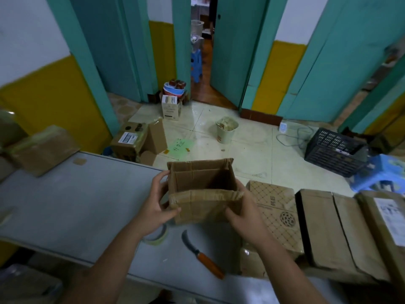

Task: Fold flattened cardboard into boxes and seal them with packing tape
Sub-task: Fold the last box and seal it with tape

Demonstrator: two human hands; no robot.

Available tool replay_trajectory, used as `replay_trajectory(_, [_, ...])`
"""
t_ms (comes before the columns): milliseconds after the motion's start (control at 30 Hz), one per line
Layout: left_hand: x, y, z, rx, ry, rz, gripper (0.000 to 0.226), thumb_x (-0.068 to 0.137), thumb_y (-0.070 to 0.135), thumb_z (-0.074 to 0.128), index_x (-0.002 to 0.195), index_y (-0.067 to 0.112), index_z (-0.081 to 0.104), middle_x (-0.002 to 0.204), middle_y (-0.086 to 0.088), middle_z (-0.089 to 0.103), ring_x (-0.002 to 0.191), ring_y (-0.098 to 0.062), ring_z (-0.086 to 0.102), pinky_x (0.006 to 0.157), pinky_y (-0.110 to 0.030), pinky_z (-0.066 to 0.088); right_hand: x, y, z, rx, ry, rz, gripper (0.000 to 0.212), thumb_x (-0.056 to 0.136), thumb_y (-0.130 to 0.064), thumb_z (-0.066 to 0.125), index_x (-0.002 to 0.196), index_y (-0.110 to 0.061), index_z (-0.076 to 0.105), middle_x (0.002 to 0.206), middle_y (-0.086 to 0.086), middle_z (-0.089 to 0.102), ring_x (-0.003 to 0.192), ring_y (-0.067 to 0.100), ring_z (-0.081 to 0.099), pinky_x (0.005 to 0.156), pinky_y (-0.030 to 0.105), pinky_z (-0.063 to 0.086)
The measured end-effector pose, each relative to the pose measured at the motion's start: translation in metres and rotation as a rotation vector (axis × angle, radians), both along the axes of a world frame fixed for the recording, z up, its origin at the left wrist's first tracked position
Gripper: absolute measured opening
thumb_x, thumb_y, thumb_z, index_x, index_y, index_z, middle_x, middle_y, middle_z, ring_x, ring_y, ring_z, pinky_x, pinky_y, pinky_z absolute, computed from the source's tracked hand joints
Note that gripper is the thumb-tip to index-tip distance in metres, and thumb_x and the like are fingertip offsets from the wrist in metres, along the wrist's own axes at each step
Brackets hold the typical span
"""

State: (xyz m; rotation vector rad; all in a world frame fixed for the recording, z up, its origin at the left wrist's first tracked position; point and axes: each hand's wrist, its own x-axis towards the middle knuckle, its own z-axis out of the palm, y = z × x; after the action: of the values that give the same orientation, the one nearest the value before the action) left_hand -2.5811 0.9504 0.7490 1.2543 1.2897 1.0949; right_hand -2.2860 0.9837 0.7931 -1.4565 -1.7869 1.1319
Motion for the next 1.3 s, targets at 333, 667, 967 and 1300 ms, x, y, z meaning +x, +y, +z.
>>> replay_trajectory(333, [0.004, -0.012, -0.042, 0.044, 0.359, -0.087, 0.084, 0.091, 0.033, 0.081, 0.159, 0.043, 0.033, 0.167, 0.031, 0.016, 0.149, 0.016, 0.021, 0.107, -0.017, 0.044, -0.001, -0.004, -0.02, 0.139, -0.189, 0.104, 0.047, 0.097, -0.033, 0.069, 0.136, -0.048, 0.047, 0.149, -0.025, 0.035, 0.124, -0.01, 0.046, 0.108, 0.028, 0.05])
replay_trajectory(667, [0.008, 0.002, -0.043, 0.067, 0.368, -0.071, 0.104, 0.078, 0.062, 0.087, 0.159, 0.044, 0.024, 0.17, 0.035, -0.004, 0.15, 0.023, 0.003, 0.113, -0.021, 0.034, -0.004, 0.018, -0.008, 0.205, -0.192, 0.12, 0.02, 0.091, -0.039, 0.073, 0.095, -0.048, 0.055, 0.154, -0.028, 0.038, 0.147, 0.002, 0.032, 0.118, 0.035, 0.036])
replay_trajectory(967, [0.025, 0.015, -0.037, 0.118, 0.417, -0.061, 0.084, 0.078, 0.07, 0.081, 0.147, 0.042, 0.042, 0.166, 0.024, 0.003, 0.153, -0.014, 0.03, 0.111, -0.044, 0.05, 0.009, 0.015, -0.019, 0.155, -0.268, 0.159, 0.015, 0.093, -0.053, 0.062, 0.091, -0.044, 0.05, 0.119, -0.038, 0.04, 0.112, -0.024, 0.039, 0.082, 0.012, 0.041])
replay_trajectory(1300, [0.028, 0.023, -0.04, 0.167, 0.247, 0.065, 0.032, 0.101, 0.057, 0.058, 0.121, 0.036, 0.071, 0.159, 0.02, 0.027, 0.148, -0.001, 0.037, 0.115, -0.034, 0.043, 0.005, 0.031, -0.01, 0.133, -0.254, 0.029, 0.022, 0.093, -0.042, 0.071, 0.102, -0.051, 0.054, 0.107, -0.026, 0.056, 0.099, -0.008, 0.055, 0.076, 0.013, 0.046])
